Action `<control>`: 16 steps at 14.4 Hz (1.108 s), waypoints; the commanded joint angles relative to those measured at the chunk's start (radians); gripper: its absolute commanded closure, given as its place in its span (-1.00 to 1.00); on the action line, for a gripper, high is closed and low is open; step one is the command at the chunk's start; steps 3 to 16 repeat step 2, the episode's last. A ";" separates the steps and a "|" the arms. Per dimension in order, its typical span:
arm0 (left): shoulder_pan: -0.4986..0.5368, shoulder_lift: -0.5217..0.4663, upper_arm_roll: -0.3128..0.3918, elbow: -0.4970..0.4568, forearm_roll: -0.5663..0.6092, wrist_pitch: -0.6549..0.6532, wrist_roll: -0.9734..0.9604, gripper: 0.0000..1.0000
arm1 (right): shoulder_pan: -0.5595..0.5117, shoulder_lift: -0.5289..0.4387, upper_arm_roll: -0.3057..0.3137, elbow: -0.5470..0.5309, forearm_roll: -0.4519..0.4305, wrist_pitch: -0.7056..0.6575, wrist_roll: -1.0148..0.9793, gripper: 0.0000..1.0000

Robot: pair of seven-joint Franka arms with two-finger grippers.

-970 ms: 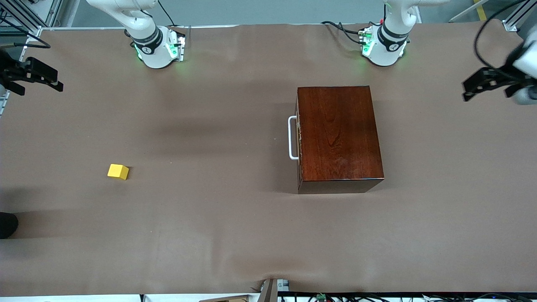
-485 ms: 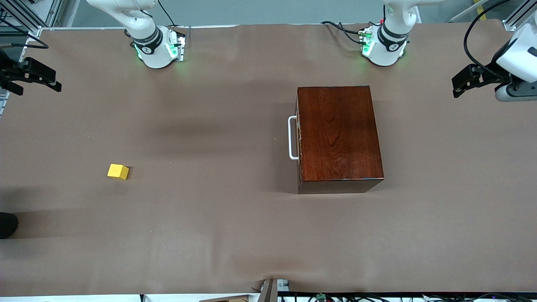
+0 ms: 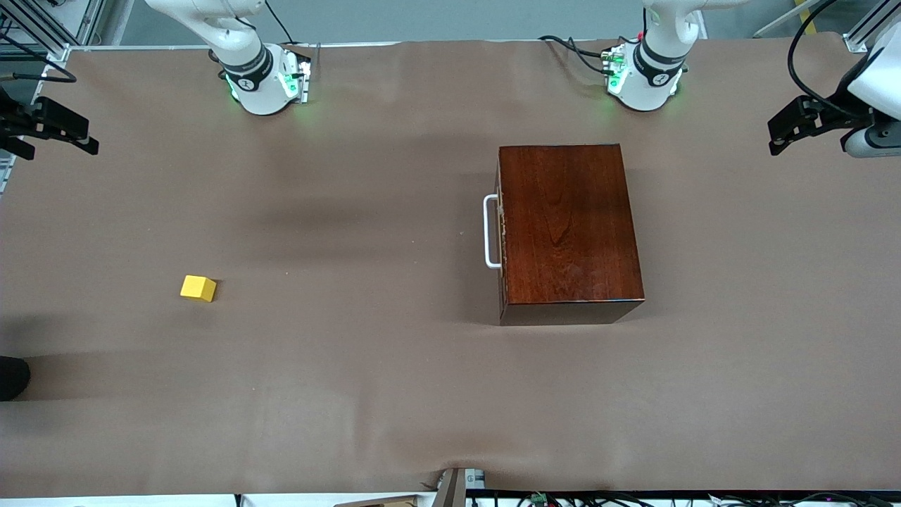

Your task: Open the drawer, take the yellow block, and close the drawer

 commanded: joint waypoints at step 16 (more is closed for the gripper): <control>0.003 0.013 0.009 0.035 -0.017 -0.004 0.025 -1.00 | -0.006 -0.006 0.018 0.002 0.009 0.002 -0.002 -1.00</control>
